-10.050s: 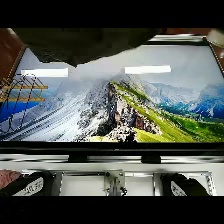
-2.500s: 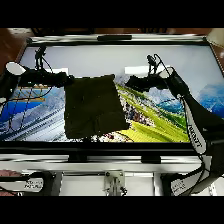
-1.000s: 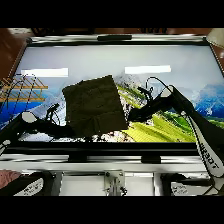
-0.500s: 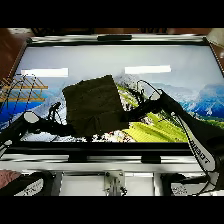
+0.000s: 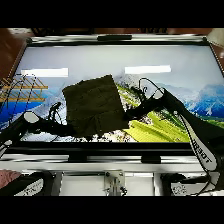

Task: Fold the shirts.

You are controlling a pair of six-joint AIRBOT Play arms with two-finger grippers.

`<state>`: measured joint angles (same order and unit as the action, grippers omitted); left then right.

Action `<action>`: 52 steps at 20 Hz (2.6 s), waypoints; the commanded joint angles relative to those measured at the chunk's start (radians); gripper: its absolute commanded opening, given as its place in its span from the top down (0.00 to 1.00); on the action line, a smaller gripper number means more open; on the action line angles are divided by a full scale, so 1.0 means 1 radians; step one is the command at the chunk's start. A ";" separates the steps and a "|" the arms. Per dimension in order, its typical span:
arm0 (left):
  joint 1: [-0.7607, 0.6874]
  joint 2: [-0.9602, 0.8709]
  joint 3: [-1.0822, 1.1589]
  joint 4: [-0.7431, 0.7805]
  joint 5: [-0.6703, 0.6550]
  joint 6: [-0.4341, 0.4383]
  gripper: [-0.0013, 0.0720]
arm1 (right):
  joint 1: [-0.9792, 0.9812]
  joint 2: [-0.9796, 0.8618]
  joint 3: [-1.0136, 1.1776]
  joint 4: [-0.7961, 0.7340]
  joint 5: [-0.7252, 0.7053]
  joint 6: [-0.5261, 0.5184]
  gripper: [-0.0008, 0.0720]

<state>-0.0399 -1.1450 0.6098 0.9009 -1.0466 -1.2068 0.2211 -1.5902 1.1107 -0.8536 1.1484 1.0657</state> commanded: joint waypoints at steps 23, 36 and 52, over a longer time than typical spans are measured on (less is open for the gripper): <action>0.000 0.314 1.364 -0.011 -0.187 -0.177 0.91 | 0.010 0.701 0.613 0.089 -0.122 0.143 0.90; 0.000 0.372 1.048 -0.012 -0.467 -0.396 0.91 | 0.010 0.746 0.685 -0.258 0.230 0.463 0.90; -0.004 -0.116 0.993 -0.225 -0.231 0.009 0.91 | 0.011 0.128 0.686 0.061 -0.082 0.072 0.90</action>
<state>-0.0437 -1.2488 1.4952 0.7383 -1.3235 -1.2930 0.2314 -1.5105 1.7950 -0.8761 1.0817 1.2858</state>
